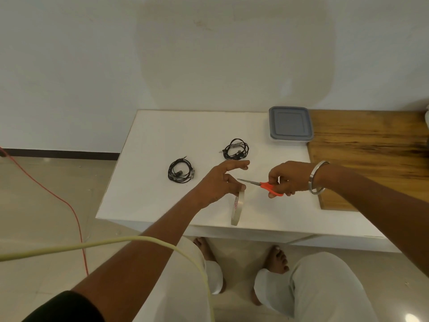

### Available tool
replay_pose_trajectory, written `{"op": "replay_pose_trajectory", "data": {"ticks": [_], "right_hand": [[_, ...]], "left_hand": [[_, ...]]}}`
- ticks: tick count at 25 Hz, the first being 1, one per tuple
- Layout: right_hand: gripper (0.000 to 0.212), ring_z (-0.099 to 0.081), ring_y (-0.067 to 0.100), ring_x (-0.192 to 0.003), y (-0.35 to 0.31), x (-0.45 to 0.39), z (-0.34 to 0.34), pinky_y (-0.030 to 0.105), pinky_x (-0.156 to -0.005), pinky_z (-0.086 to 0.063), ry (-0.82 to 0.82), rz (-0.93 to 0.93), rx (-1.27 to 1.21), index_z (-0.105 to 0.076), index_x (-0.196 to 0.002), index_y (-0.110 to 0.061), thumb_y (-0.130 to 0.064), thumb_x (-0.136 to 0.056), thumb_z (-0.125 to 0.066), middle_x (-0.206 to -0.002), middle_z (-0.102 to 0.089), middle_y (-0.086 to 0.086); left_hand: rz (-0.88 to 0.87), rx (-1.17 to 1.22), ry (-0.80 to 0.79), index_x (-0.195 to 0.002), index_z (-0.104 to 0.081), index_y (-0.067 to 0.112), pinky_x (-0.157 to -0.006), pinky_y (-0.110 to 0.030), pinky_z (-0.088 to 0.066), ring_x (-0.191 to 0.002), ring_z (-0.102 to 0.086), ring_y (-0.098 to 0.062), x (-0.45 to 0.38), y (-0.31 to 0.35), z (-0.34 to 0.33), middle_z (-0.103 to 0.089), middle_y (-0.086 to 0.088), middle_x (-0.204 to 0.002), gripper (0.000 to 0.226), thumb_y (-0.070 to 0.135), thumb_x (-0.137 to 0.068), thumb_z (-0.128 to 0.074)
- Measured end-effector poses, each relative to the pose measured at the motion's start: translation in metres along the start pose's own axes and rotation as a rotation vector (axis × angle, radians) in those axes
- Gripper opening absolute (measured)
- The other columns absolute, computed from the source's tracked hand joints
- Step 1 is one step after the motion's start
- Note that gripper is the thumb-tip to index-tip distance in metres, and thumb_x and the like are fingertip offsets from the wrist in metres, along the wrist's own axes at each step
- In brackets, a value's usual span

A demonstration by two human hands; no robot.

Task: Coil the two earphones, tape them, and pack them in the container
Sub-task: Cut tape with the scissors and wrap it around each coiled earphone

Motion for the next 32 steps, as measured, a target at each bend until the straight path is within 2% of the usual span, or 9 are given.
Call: {"op": "replay_pose_trajectory", "data": {"ticks": [5, 10, 13, 15, 18, 21, 24, 28, 32], "right_hand": [[0.040, -0.058, 0.019, -0.065, 0.048, -0.001, 0.000, 0.024, -0.061, -0.047, 0.203, -0.217, 0.169, -0.063, -0.079, -0.010, -0.046, -0.091, -0.052, -0.093, -0.057, 0.008], [0.044, -0.043, 0.013, -0.049, 0.073, -0.003, -0.018, 0.021, -0.044, -0.033, 0.199, -0.456, 0.241, -0.045, -0.057, -0.013, -0.043, -0.088, -0.054, -0.057, -0.047, 0.001], [0.035, -0.050, 0.013, -0.056, 0.065, 0.000, -0.017, 0.022, -0.051, -0.039, 0.209, -0.507, 0.229, -0.050, -0.070, -0.012, -0.040, -0.081, -0.068, -0.066, -0.052, 0.002], [0.033, -0.059, 0.018, -0.074, 0.045, -0.003, -0.009, 0.025, -0.065, -0.046, 0.325, -0.416, 0.195, -0.052, -0.094, -0.009, -0.028, -0.078, -0.074, -0.097, -0.053, 0.007], [0.032, -0.055, 0.014, -0.097, -0.012, -0.014, -0.016, 0.022, -0.078, -0.046, 0.326, -0.013, -0.241, -0.051, -0.113, -0.018, -0.019, -0.084, -0.066, -0.118, -0.048, -0.001], [0.024, -0.057, 0.014, -0.097, -0.042, -0.019, -0.033, 0.024, -0.082, -0.044, 0.196, 0.132, -0.324, -0.057, -0.114, -0.017, -0.026, -0.092, -0.057, -0.109, -0.061, -0.002], [0.018, -0.064, 0.016, -0.084, -0.035, -0.012, -0.016, 0.022, -0.075, -0.049, 0.377, 0.127, -0.350, -0.065, -0.101, -0.016, -0.029, -0.090, -0.060, -0.094, -0.070, 0.001], [0.013, -0.063, -0.001, -0.065, -0.028, -0.002, -0.002, 0.007, -0.058, -0.047, 0.502, 0.142, -0.476, -0.067, -0.085, -0.024, -0.027, -0.076, -0.075, -0.076, -0.068, -0.008], [0.014, -0.059, 0.000, -0.071, -0.025, 0.002, 0.006, 0.008, -0.064, -0.042, 0.571, 0.140, -0.436, -0.065, -0.082, -0.027, -0.027, -0.075, -0.077, -0.075, -0.063, -0.014]], "left_hand": [[-0.002, 0.053, 0.012, -0.134, -0.055, 0.021, -0.073, -0.026, -0.056, -0.078, -0.067, -0.015, 0.001, -0.003, 0.006, -0.054, 0.002, -0.130, 0.066, -0.010, -0.078, -0.071], [-0.006, 0.071, -0.006, -0.134, -0.055, 0.025, -0.074, -0.026, -0.056, -0.081, -0.066, -0.015, 0.000, -0.003, 0.001, -0.054, 0.006, -0.129, 0.066, -0.008, -0.079, -0.071], [-0.008, 0.100, -0.011, -0.134, -0.055, 0.026, -0.076, -0.028, -0.056, -0.083, -0.066, -0.015, -0.001, -0.004, -0.003, -0.054, 0.006, -0.129, 0.067, -0.008, -0.079, -0.071], [-0.008, 0.103, -0.009, -0.134, -0.054, 0.028, -0.077, -0.026, -0.055, -0.085, -0.066, -0.016, -0.002, -0.005, -0.003, -0.054, 0.006, -0.130, 0.067, -0.005, -0.079, -0.072], [-0.015, 0.129, -0.002, -0.134, -0.054, 0.029, -0.081, -0.028, -0.055, -0.086, -0.067, -0.018, -0.003, -0.004, -0.003, -0.054, 0.005, -0.133, 0.067, -0.002, -0.078, -0.074], [-0.016, 0.167, 0.035, -0.135, -0.053, 0.027, -0.085, -0.032, -0.056, -0.087, -0.068, -0.019, -0.001, -0.004, 0.005, -0.055, 0.005, -0.133, 0.066, 0.000, -0.078, -0.075], [0.010, 0.188, 0.070, -0.134, -0.054, 0.028, -0.085, -0.029, -0.056, -0.089, -0.070, -0.017, -0.001, -0.004, 0.017, -0.062, 0.012, -0.123, 0.068, 0.000, -0.076, -0.077], [0.067, 0.177, 0.148, -0.133, -0.055, 0.025, -0.075, -0.020, -0.054, -0.084, -0.070, -0.012, -0.002, -0.008, 0.029, -0.060, 0.012, -0.124, 0.070, -0.004, -0.074, -0.078], [0.204, 0.319, 0.260, -0.135, -0.053, 0.016, -0.093, -0.029, -0.053, -0.092, -0.067, -0.015, -0.006, -0.024, 0.030, -0.056, 0.003, -0.126, 0.068, -0.008, -0.074, -0.075]]}}
Point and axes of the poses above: each hand's wrist, its own x-axis away from the middle knuckle, its own z-axis out of the back of the hand, y = z × x, the point moved 10 cm from there along -x, towards the middle knuckle
